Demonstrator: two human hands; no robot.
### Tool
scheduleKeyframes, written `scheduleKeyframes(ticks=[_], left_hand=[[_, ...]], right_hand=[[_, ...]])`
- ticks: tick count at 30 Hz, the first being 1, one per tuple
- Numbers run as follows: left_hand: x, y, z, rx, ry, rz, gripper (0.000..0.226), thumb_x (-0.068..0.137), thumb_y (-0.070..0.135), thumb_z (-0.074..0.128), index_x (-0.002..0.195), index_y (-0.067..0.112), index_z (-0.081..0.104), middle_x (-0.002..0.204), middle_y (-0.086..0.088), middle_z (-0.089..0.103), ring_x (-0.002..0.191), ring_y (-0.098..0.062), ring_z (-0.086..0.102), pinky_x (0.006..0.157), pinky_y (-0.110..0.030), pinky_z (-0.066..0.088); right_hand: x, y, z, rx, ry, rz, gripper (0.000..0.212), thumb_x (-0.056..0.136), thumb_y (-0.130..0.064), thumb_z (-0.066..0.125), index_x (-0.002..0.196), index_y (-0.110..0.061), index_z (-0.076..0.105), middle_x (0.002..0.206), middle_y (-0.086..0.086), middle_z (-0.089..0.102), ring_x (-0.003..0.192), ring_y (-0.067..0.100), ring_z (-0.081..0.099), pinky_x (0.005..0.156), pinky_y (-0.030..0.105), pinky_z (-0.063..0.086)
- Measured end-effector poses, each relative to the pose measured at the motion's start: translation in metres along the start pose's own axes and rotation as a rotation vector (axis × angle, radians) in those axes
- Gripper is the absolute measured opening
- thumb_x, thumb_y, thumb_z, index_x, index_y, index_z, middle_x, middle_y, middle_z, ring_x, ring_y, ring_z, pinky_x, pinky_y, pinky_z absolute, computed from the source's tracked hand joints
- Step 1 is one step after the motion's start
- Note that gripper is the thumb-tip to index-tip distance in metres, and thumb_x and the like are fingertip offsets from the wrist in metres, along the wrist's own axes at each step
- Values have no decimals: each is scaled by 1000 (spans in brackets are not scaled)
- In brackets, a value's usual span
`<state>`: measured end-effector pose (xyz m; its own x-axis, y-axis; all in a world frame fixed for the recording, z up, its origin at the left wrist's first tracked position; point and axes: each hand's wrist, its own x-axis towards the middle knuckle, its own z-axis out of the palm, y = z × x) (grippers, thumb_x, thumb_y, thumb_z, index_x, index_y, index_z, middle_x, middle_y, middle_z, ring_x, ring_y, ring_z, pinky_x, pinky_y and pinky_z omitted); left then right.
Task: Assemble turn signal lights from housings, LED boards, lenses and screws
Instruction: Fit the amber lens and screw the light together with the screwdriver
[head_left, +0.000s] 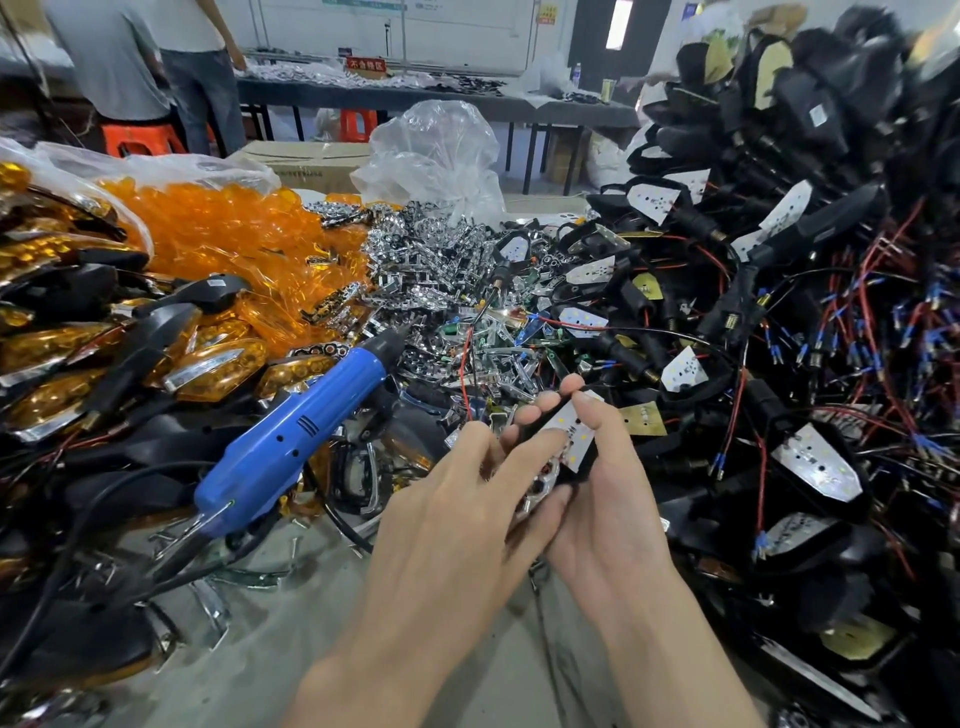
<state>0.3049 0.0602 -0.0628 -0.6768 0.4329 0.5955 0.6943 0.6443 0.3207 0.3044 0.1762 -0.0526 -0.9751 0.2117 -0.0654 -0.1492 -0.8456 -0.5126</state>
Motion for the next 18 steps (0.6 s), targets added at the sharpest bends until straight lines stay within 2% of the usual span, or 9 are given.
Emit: scheduleKeyframes(ticks=[3,6,8,10,12,14,15,18], left_hand=[[-1,-1,1,21,-1,-2,38,94,47,55,132,42,52,90,9,39,66,-8,44,49,-18,31],[0,-1,0,-18,24,-22,34,97,50,49,130,41,54,92,11,43,69,-9,50,50,-22,40],[0,-3,-4,-195,79,-77,34,100,54,41,128,39,53,95,14,47,74,-6,56,58,-23,46],[-1,-5,-8,-461,154,-154,34,101,52,33,124,35,52,88,14,50,71,-3,53,61,-20,40],[0,-8,-9,-676,227,-275,33,99,47,30,120,35,52,77,7,49,60,-11,46,57,-34,42],[4,-9,-9,-784,255,-401,32,96,50,30,116,39,52,78,-1,50,62,-23,47,59,-47,45],[6,-8,-8,-814,265,-437,30,95,53,31,115,43,51,80,-1,52,66,-23,50,63,-49,47],[8,-10,-7,-898,277,-457,22,98,56,33,111,55,51,96,10,65,87,-13,62,79,-36,51]], right_hand=[[1,2,1,22,2,-5,11,84,-21,62,80,-19,73,79,1,61,71,17,63,73,31,60],[2,2,-1,6,55,7,30,96,-19,56,74,-21,75,78,0,63,69,17,64,71,31,59],[4,1,1,6,122,20,30,99,-19,54,77,-20,74,75,-1,64,65,16,64,66,30,58],[7,1,2,43,168,7,27,101,-16,52,81,-18,70,71,1,63,60,17,64,58,29,58],[10,2,2,40,178,-21,24,102,-13,49,87,-16,66,68,2,62,58,17,63,55,30,57],[12,3,1,33,181,-46,22,103,-12,48,89,-15,65,67,2,61,57,17,62,54,31,56],[12,4,0,34,180,-53,22,103,-12,48,89,-15,65,67,3,61,56,18,62,53,31,55],[13,4,-1,10,176,-70,20,103,-11,48,91,-14,64,67,3,61,57,19,63,52,32,55]])
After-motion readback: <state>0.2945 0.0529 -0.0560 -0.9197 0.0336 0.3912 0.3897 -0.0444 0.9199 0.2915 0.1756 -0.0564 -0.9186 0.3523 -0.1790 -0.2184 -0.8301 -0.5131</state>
